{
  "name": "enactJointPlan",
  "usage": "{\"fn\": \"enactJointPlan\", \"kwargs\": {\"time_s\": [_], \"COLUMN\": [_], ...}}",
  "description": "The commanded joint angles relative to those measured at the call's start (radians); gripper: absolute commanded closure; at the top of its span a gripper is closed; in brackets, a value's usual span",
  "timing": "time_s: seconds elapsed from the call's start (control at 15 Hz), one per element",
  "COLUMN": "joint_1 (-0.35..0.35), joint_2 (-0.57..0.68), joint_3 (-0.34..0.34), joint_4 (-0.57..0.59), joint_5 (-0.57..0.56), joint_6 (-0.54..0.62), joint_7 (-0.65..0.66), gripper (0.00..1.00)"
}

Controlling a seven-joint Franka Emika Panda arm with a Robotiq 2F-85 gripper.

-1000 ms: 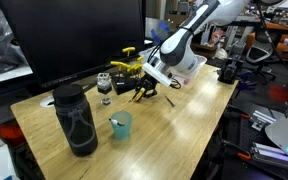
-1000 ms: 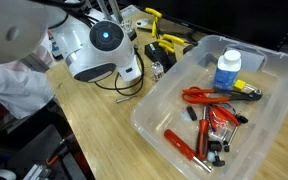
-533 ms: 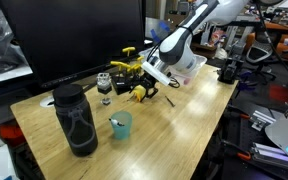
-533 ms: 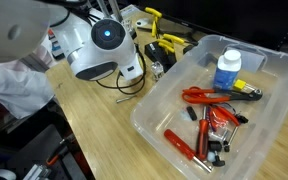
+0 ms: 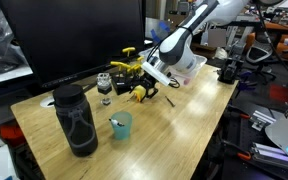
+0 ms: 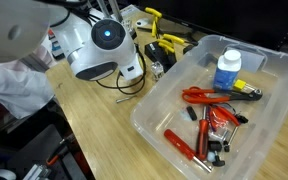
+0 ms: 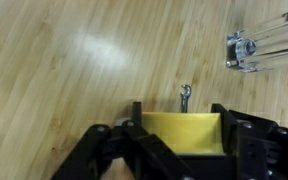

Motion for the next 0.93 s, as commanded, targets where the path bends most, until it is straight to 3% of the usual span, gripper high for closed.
{"fn": "enactJointPlan", "kwargs": {"time_s": [0.0,0.13,0.67,0.87], "joint_1": [0.017,0.027,-0.085,-0.071], "joint_2": [0.037,0.071,0.129,0.222], "joint_3": [-0.009,-0.012,0.166,0.168], "joint_4": [-0.017,-0.038,-0.142,-0.193], "joint_5": [0.032,0.033,0.055,0.102], "joint_6": [0.022,0.045,0.077,0.105], "joint_7": [-0.029,-0.037,-0.074,-0.045], "gripper": [0.05,0.00,0.00,0.00]}}
